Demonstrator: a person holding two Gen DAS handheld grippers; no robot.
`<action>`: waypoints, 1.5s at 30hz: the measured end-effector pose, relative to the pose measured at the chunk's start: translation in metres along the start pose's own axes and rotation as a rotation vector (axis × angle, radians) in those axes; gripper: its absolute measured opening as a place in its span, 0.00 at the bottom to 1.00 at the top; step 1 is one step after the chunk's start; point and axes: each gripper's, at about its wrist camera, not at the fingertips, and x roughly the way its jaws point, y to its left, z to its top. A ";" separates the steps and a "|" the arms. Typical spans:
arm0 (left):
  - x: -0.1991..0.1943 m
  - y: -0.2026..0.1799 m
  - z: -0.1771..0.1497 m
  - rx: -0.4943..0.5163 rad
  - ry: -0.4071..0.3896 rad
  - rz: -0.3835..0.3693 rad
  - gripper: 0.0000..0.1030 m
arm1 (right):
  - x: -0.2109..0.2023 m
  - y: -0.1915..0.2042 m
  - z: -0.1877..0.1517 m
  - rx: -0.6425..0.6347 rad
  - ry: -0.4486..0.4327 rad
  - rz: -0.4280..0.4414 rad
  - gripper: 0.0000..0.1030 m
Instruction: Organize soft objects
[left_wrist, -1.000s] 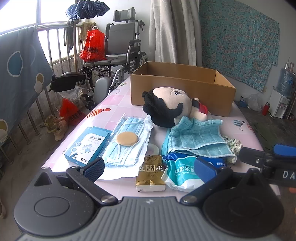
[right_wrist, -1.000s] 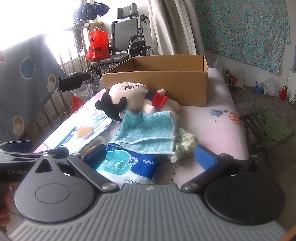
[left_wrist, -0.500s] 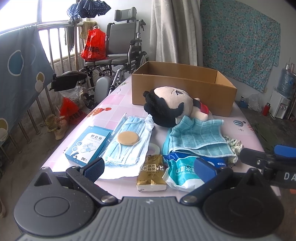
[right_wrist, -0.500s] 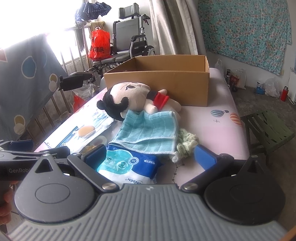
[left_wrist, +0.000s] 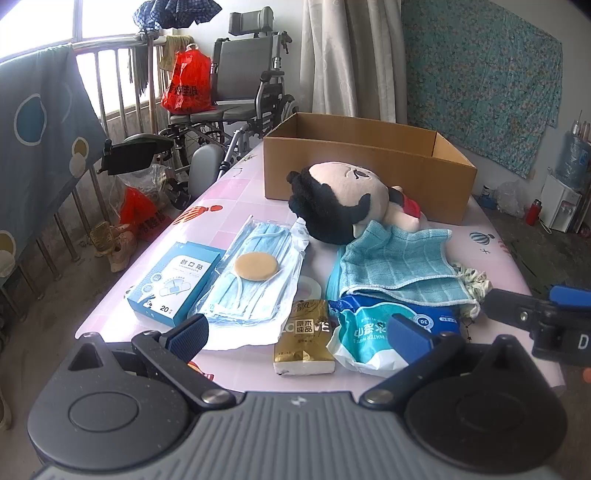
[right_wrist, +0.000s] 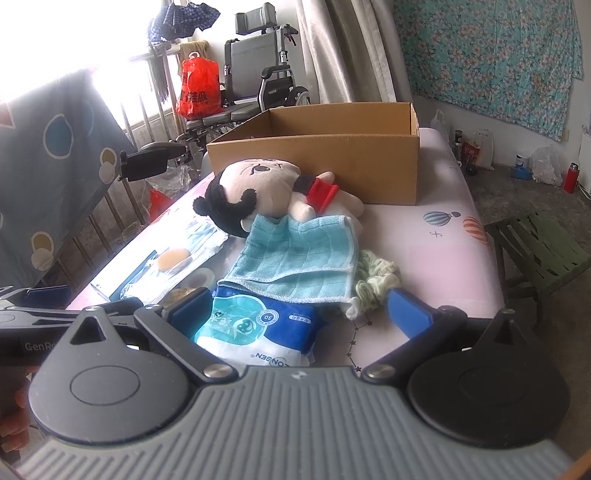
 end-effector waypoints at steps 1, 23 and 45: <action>0.001 0.000 0.000 0.000 0.003 0.000 1.00 | 0.002 -0.001 -0.001 0.005 0.004 0.002 0.99; 0.047 0.025 0.010 -0.051 0.053 -0.177 0.66 | 0.064 -0.041 0.017 0.220 0.171 0.170 0.74; 0.102 -0.003 0.007 -0.044 0.299 -0.422 0.50 | 0.115 -0.066 -0.023 0.503 0.441 0.325 0.46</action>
